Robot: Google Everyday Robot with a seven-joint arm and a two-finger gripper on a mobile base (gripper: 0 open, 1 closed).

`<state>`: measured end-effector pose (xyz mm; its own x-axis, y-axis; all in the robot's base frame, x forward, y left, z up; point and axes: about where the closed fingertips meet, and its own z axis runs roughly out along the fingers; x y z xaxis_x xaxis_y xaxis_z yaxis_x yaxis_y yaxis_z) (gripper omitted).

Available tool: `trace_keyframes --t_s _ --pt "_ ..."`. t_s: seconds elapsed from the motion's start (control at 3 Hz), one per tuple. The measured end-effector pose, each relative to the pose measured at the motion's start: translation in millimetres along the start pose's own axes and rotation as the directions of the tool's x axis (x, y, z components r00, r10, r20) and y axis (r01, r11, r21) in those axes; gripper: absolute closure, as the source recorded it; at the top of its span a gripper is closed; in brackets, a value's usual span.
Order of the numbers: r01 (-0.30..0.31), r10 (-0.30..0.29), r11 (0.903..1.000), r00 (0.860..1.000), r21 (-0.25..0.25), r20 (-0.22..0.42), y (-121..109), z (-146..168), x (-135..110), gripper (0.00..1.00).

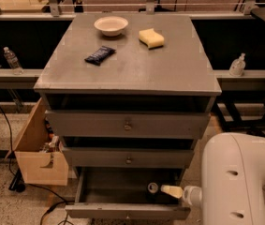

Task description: Place green can into bottom drawer

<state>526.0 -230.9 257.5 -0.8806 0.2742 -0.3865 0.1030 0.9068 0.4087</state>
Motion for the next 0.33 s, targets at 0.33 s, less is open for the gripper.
trace_keyframes --t_s 0.33 --pt "0.014 -0.014 0.9999 1.0 -0.006 -0.005 -1.0 -1.3 2.2 0.0"
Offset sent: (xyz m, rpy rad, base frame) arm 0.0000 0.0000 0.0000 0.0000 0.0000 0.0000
